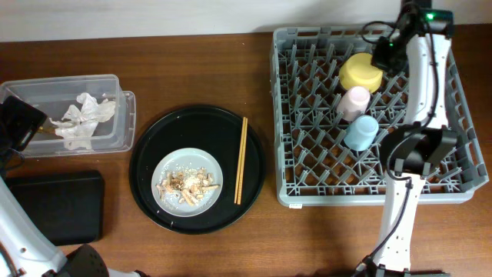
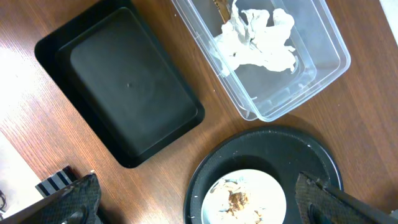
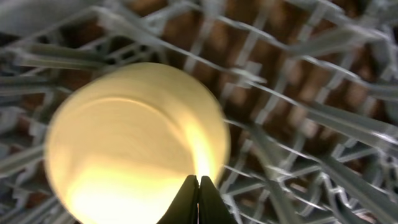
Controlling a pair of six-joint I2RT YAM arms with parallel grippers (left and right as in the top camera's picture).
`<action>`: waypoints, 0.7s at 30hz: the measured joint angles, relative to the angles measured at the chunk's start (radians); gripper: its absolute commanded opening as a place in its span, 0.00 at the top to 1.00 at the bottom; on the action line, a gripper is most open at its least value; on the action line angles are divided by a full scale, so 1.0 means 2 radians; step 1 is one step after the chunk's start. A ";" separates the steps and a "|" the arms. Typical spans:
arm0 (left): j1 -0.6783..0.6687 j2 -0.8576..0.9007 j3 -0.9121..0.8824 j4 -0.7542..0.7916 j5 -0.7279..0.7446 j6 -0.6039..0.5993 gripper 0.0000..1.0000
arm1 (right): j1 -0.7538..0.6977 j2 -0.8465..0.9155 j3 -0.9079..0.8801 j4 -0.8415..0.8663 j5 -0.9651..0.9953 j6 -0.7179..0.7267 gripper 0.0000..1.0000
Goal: Sort waste into correct bins and load items into the dishwasher rack
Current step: 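Reach the right gripper down to the wooden chopsticks on the tray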
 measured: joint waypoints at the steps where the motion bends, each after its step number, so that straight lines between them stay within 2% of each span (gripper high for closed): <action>1: 0.000 0.000 0.000 0.000 0.000 0.000 0.01 | -0.011 -0.014 -0.001 -0.012 0.003 0.005 0.95; 3: 0.000 0.000 0.000 0.000 0.000 0.000 0.01 | -0.013 -0.080 -0.002 -0.031 -0.012 0.007 0.94; 4: 0.000 0.000 0.000 0.001 0.000 0.000 0.01 | -0.012 -0.121 -0.003 -0.041 -0.040 0.007 0.80; 5: 0.000 0.000 0.000 0.000 0.000 0.000 0.01 | -0.012 -0.179 -0.003 -0.057 -0.098 0.006 0.50; 6: 0.000 0.000 0.000 0.000 0.000 0.000 0.01 | -0.011 -0.227 -0.001 -0.073 -0.165 -0.009 0.41; 7: 0.000 0.000 0.000 0.000 0.000 0.000 0.01 | 0.002 -0.268 0.002 -0.096 -0.235 -0.032 0.37; 8: 0.000 0.000 0.000 0.000 0.000 0.000 0.01 | 0.026 -0.288 0.002 -0.096 -0.264 -0.044 0.28; 9: 0.000 0.000 0.000 0.000 0.000 0.000 0.01 | 0.069 -0.303 0.002 -0.096 -0.288 -0.053 0.26; 10: 0.000 0.000 0.000 0.000 0.000 0.000 0.01 | 0.100 -0.309 0.002 -0.096 -0.284 -0.049 0.02; 11: 0.000 0.000 0.000 0.000 0.000 0.000 0.01 | 0.131 -0.314 0.002 -0.096 -0.271 -0.044 0.02; 12: 0.000 0.000 0.000 0.000 0.000 0.000 0.01 | 0.199 -0.325 0.000 -0.096 -0.246 -0.035 0.02; 14: 0.000 0.000 0.000 0.000 0.000 0.000 0.01 | 0.266 -0.339 0.000 -0.096 -0.207 -0.030 0.02; 16: 0.000 0.000 0.000 0.000 0.000 0.000 0.01 | 0.373 -0.350 -0.026 -0.093 -0.131 -0.012 0.01; 18: 0.000 0.000 0.000 0.000 0.000 0.000 0.01 | 0.395 -0.376 -0.109 -0.096 -0.055 0.008 0.02; 21: 0.000 0.000 0.000 0.000 0.000 0.000 0.01 | 0.401 -0.408 -0.257 -0.096 -0.029 0.035 0.01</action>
